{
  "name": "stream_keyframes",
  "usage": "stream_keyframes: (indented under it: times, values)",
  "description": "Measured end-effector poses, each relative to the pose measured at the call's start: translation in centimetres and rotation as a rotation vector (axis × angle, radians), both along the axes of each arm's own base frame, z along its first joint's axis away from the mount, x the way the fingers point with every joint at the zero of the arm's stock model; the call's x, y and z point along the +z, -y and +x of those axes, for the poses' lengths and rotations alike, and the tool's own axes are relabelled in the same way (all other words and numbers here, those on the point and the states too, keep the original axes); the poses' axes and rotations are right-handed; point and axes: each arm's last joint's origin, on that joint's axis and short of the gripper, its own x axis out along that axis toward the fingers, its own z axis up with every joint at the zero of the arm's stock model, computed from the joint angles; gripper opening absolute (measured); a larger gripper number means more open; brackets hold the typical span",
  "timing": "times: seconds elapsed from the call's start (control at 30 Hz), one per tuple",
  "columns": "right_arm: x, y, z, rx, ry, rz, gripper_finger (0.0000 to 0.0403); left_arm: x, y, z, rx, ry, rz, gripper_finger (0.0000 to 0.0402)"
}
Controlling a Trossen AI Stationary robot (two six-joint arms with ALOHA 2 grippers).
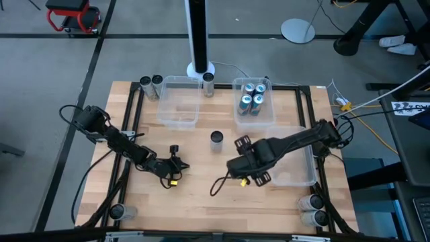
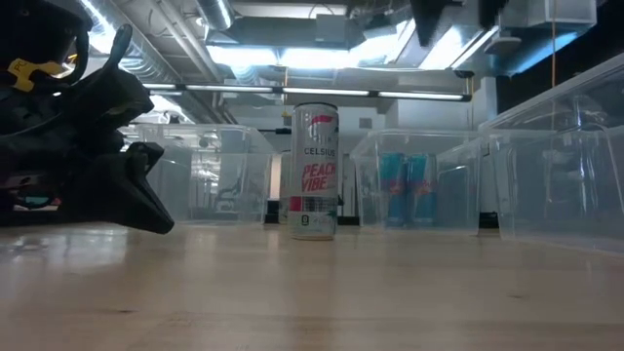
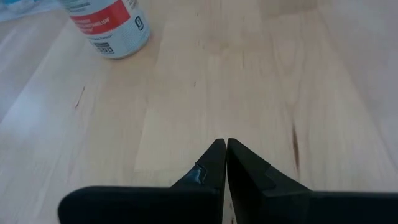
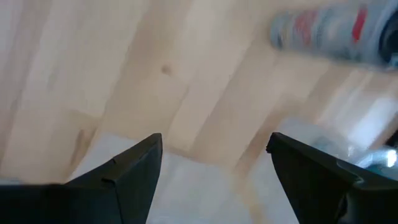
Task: Sort soda cans
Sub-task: Adjust the bottom right transparent bin
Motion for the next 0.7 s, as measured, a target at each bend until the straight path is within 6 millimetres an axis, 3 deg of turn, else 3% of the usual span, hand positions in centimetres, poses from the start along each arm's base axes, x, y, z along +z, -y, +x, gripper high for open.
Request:
stream_keyframes:
  times: [0.17,0.3,0.53,0.7]
  values:
    - [-1.0,0.5,-1.2,-0.059,-0.035,-0.035,0.0296,0.0,0.0,0.0,-0.002,0.0,-0.001,0.0008]
    - [-2.2,2.2,-1.9,-0.099,-0.1,-0.029,0.0296,0.0,0.0,0.0,-0.012,-0.002,0.014,0.0008]
    - [-1.0,6.0,-5.4,-0.164,-0.1,0.015,0.0296,0.0,0.0,0.0,-0.014,-0.002,0.016,0.0008]
    - [-0.8,7.1,-8.2,-0.202,-0.108,0.052,0.0296,0.0,0.0,0.0,-0.013,-0.002,0.015,0.0008]
